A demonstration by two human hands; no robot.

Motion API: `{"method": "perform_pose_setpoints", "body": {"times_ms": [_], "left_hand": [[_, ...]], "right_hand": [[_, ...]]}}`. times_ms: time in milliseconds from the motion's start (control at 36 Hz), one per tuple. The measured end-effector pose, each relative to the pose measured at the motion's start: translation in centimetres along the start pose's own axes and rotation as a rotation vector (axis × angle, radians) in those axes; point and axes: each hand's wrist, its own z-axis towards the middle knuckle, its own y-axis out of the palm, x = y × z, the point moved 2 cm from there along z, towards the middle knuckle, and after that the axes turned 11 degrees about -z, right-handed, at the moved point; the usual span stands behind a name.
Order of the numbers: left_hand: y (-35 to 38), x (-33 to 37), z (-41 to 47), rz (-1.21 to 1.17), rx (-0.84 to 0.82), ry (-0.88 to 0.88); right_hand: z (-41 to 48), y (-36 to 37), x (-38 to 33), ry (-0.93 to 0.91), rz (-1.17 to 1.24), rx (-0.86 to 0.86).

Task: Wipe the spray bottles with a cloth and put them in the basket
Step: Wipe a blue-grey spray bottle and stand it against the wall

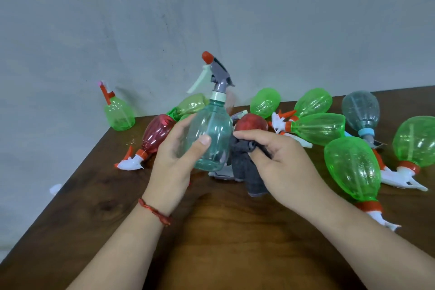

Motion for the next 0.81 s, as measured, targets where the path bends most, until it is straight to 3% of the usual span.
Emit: {"method": "perform_pose_setpoints", "body": {"times_ms": [306,500,806], "left_hand": [[-11.1,4.5,2.7,0.307,0.160,-0.025],[-19.4,1.9,9.5,0.414,0.300,-0.009],[-21.8,-7.4,13.9,0.611,0.306,-0.210]], "right_hand": [[7.6,6.6,-8.0,-0.050,-0.087,-0.301],[16.2,13.9,-12.2,-0.032,-0.172,-0.467],[22.3,14.5,-9.5,-0.017,-0.184,-0.323]]}}
